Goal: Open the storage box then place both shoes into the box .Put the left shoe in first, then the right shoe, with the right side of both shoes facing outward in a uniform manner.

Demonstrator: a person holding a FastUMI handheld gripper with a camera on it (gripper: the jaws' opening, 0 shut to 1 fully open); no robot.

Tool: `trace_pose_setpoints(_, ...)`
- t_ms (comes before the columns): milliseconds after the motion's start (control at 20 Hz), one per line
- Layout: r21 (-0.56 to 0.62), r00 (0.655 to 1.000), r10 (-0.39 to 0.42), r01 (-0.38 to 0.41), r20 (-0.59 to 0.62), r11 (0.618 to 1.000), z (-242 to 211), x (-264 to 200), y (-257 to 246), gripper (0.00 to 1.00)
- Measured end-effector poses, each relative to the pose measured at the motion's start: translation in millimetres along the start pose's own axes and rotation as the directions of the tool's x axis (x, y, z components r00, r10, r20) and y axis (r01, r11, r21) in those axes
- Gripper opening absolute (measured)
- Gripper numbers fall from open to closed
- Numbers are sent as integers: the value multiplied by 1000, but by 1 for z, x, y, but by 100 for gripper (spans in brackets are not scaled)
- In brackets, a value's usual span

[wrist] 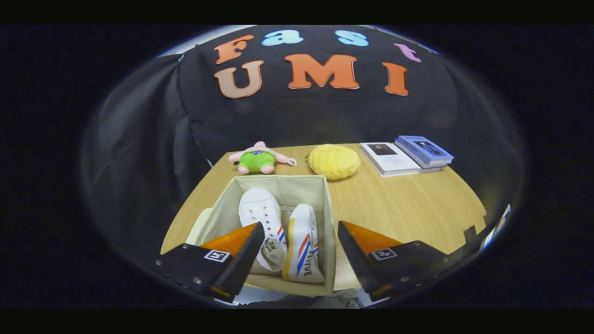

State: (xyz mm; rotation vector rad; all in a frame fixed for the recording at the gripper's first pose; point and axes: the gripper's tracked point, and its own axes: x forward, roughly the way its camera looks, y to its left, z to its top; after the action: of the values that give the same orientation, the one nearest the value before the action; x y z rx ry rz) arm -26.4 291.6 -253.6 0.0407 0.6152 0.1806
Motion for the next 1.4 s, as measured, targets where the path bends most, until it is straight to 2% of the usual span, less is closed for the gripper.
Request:
trace_pose_setpoints(50,6,1000,8,-8,15,1000,6,-11,-9,99)
trace_pose_setpoints(200,24,997,17,-19,73,1000,43,-17,-15,99)
trace_pose_setpoints(400,42,982,-4,-4,190,999,103,-44,-50,99)
trace_pose_setpoints(600,16,947,-61,59,316,998,161,-78,-94,99)
trace_pose_setpoints(800,25,904,-91,88,417,996,203,-112,-128,99)
trace_pose_setpoints(1050,50,850,-126,117,512,992,236,-149,-170,98)
trace_pose_setpoints(1400,84,811,-189,171,553,982,243,-179,-221,98)
